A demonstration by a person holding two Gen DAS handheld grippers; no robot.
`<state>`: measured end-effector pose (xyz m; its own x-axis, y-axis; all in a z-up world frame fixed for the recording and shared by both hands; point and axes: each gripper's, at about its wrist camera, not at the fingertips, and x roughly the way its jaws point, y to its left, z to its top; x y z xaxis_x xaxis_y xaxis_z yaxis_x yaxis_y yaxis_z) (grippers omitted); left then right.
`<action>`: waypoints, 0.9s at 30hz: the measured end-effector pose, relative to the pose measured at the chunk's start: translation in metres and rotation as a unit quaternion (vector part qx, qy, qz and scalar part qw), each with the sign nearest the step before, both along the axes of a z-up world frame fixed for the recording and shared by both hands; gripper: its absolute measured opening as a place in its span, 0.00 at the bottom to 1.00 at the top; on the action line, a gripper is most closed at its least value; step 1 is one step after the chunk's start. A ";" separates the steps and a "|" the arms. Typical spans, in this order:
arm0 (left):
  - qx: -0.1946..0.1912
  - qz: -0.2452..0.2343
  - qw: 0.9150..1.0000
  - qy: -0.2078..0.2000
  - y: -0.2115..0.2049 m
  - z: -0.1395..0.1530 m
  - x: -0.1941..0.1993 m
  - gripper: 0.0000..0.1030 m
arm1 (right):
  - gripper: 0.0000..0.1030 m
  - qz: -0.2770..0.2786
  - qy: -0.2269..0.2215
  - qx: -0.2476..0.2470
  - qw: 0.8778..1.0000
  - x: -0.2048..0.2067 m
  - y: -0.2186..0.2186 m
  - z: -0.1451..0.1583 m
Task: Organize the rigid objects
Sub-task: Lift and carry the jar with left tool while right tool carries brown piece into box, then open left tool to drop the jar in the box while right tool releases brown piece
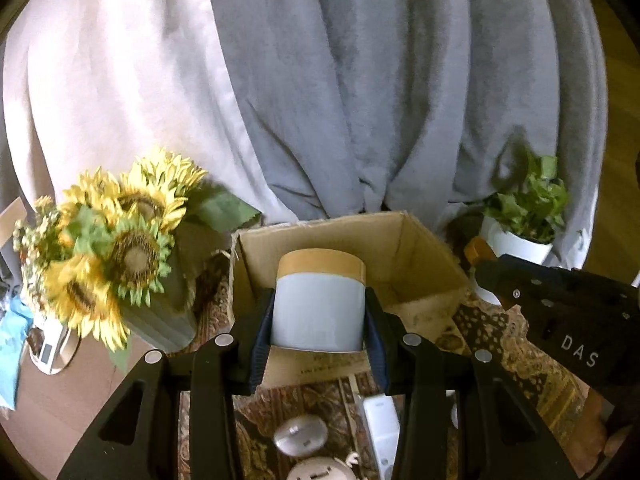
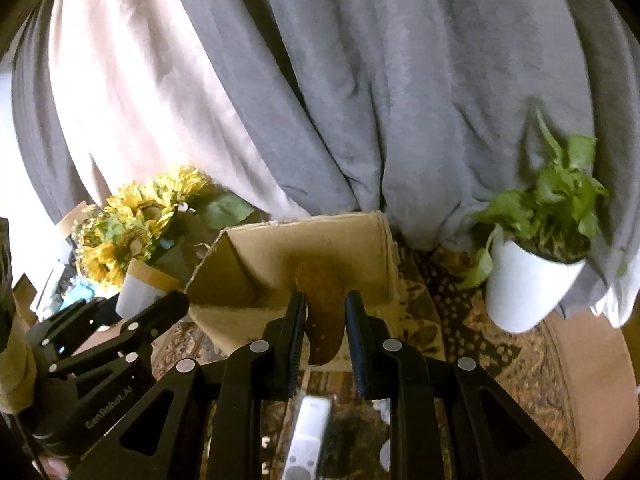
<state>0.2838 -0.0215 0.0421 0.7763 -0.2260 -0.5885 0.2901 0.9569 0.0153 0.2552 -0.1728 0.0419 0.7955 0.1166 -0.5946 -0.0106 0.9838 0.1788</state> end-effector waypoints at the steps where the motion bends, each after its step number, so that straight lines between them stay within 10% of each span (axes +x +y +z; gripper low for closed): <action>1: 0.000 0.000 1.000 0.004 -0.001 0.001 0.006 0.40 | 0.21 0.002 0.006 0.000 1.000 0.008 0.000 0.000; 27: 0.027 0.007 0.983 0.180 -0.017 -0.046 0.117 0.40 | 0.22 0.039 0.176 0.005 0.984 0.127 -0.012 -0.046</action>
<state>0.4012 -0.0387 -0.0037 0.5177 -0.1773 -0.8370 0.2735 0.9613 -0.0344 0.3824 -0.1847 -0.0046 0.5281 0.1771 -0.8305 -0.0219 0.9805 0.1952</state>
